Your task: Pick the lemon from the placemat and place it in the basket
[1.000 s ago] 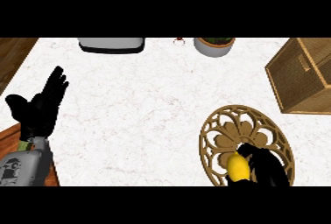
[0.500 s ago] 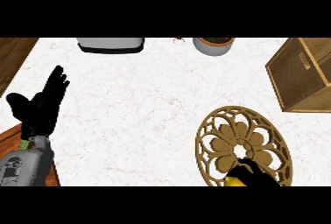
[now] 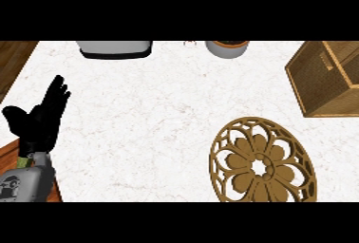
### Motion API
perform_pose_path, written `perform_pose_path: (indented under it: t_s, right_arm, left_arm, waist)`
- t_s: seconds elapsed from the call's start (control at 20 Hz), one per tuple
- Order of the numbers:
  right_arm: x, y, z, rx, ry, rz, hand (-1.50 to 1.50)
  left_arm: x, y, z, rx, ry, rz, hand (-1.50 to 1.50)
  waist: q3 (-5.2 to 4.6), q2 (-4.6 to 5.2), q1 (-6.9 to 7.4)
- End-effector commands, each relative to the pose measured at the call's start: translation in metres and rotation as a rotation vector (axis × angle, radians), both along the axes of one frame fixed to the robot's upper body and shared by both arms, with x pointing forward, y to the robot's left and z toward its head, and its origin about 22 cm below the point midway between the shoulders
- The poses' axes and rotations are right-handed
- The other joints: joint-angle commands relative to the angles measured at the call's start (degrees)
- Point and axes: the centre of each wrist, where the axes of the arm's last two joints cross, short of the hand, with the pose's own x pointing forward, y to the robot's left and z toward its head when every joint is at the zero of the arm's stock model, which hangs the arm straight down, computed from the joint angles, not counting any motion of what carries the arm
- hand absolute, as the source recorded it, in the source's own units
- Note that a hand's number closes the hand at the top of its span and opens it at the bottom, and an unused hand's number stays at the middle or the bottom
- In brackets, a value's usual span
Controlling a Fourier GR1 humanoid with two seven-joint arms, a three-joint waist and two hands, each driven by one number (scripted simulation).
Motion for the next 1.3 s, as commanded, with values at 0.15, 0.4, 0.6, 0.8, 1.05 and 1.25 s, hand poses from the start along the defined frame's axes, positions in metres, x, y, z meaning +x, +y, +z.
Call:
perform_pose_path:
  t_s: [0.15,0.4,0.6,0.8,1.05,1.25]
  right_arm:
    - [0.002,-0.066,0.066,0.04,-0.127,-0.09,1.5]
    - [0.017,-0.049,0.125,0.056,-0.109,-0.155,1.5]
    - [0.032,-0.037,0.154,0.169,-0.059,-0.218,1.5]
    - [0.064,-0.036,0.19,0.163,-0.105,-0.303,1.5]
    - [0.105,-0.033,0.206,0.124,-0.142,-0.414,1.5]
    - [0.137,-0.035,0.225,0.013,-0.179,-0.488,1.5]
  left_arm:
    - [-0.006,0.007,0.007,0.007,0.007,-0.004,0.0]
    - [-0.001,0.0,0.006,0.001,-0.012,-0.007,0.0]
    - [0.0,-0.013,-0.008,0.004,-0.002,-0.017,0.0]
    - [0.016,-0.01,0.003,0.007,0.001,-0.011,0.0]
    - [-0.001,-0.005,0.001,0.01,-0.008,-0.015,0.0]
    - [0.006,-0.017,0.002,-0.001,-0.015,-0.03,0.0]
  waist:
    - [0.0,0.16,0.39]
    - [-0.05,0.21,0.52]
    - [-0.09,0.32,0.73]
    - [-0.06,0.42,0.93]
    - [-0.01,0.37,1.55]
    - [-0.01,0.52,2.15]
